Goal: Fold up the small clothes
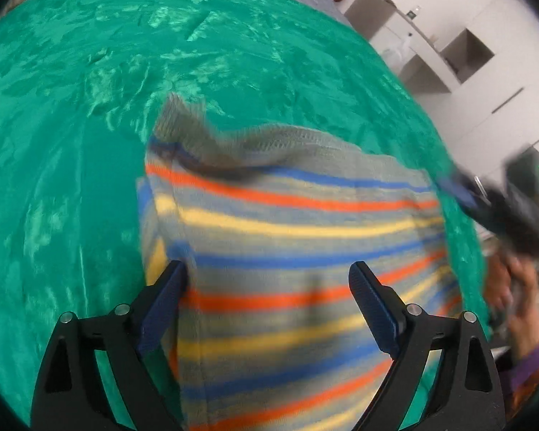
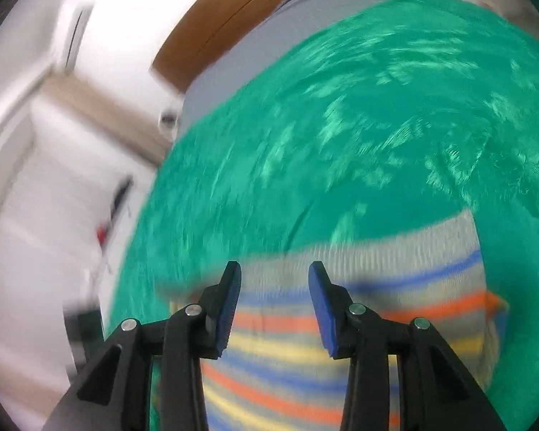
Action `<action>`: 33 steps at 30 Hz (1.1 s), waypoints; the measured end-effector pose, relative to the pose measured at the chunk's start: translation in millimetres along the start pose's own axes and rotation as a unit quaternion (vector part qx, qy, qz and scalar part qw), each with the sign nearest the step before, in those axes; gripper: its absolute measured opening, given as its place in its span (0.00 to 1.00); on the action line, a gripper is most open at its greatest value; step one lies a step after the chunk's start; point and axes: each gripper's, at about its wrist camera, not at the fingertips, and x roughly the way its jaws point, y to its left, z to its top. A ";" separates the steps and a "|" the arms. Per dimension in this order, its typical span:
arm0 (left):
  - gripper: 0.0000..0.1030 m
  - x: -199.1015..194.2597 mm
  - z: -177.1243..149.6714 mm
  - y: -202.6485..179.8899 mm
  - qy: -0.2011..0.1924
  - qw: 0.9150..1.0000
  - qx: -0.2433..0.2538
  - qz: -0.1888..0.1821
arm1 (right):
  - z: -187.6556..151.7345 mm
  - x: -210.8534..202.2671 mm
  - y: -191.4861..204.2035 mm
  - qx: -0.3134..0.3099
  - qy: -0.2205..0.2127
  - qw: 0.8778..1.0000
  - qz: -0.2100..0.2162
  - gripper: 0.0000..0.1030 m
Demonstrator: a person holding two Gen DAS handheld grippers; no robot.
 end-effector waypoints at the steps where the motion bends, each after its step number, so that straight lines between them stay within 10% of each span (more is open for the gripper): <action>1: 0.90 2.6 4.3 3.6 -0.013 1.000 -0.007 0.018 | -11.6 -4.0 4.8 -0.020 0.022 1.000 0.000 0.40; 8: 0.82 -11.6 11.4 64.1 -0.072 0.982 -0.169 0.046 | -141.3 -42.2 -27.9 -0.106 0.136 0.981 -0.089 0.41; 16: 0.86 -45.6 -95.9 -7.5 -0.050 0.998 0.003 0.036 | -183.7 -99.9 -3.8 -0.160 0.058 0.981 -0.091 0.44; 22: 0.84 -72.8 -175.7 12.4 -0.049 0.988 0.000 0.148 | -213.2 -91.0 -25.0 -0.140 0.068 0.978 -0.142 0.43; 33: 0.98 -72.3 -243.0 7.3 -0.136 0.967 0.013 0.214 | -278.0 -137.9 -9.5 -0.147 -0.046 0.969 -0.191 0.60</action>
